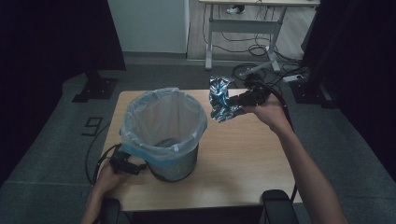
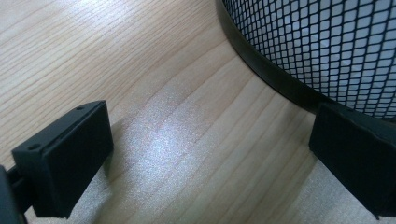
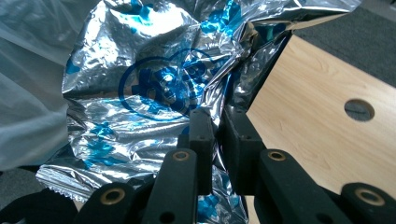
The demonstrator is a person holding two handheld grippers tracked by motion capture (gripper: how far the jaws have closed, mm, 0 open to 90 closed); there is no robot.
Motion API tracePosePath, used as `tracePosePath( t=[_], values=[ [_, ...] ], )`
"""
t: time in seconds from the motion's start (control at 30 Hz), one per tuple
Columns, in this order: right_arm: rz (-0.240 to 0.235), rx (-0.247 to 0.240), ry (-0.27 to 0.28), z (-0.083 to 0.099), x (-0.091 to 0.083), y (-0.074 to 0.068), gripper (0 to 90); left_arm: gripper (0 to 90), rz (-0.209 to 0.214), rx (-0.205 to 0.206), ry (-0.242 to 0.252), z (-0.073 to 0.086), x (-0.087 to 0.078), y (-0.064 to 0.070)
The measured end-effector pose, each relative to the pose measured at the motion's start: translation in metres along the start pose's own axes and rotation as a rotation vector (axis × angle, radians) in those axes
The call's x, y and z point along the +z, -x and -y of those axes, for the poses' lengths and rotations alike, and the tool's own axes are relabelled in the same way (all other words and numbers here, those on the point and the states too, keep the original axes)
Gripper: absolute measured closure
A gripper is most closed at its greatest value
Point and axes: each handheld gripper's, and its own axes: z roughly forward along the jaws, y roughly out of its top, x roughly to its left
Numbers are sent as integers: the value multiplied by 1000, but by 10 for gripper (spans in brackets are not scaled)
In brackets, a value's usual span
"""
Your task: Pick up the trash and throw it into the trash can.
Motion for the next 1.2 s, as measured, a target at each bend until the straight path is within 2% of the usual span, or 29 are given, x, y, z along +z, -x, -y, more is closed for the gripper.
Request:
tracePosePath(
  t=[0.2, 0.37, 0.43, 0.63, 0.67, 0.83, 0.9, 0.97, 1.03, 1.1, 1.13, 1.2],
  values=[
    [-14, -37, 8, -17, -1, -14, 812, 0, 0, 0, 0, 0, 0, 0],
    [-41, -74, 12, -33, 4, -30, 810, 0, 0, 0, 0, 0, 0, 0],
    [-47, -78, 14, -35, 5, -32, 810, 0, 0, 0, 0, 0, 0, 0],
    [-87, -114, 4, -48, 22, -50, 810, 0, 0, 0, 0, 0, 0, 0],
    [-93, -132, -6, -53, 29, -55, 809, 0, 0, 0, 0, 0, 0, 0],
    [-110, -158, -14, -60, 41, -65, 808, 0, 0, 0, 0, 0, 0, 0],
    [-128, -174, -27, -65, 53, -75, 807, 0, 0, 0, 0, 0, 0, 0],
    [-131, -179, -29, -66, 56, -77, 806, 0, 0, 0, 0, 0, 0, 0],
    [-153, -197, -41, -70, 70, -87, 805, 0, 0, 0, 0, 0, 0, 0],
    [-160, -201, -44, -70, 73, -89, 805, 0, 1, 0, 0, 0, 0, 0],
    [-176, -211, -50, -71, 82, -94, 805, 0, 0, 1, 0, 0, 0, 0],
    [-180, -217, -67, -71, 92, -99, 804, 0, 1, 1, 0, 0, 0, 0]
  ],
)
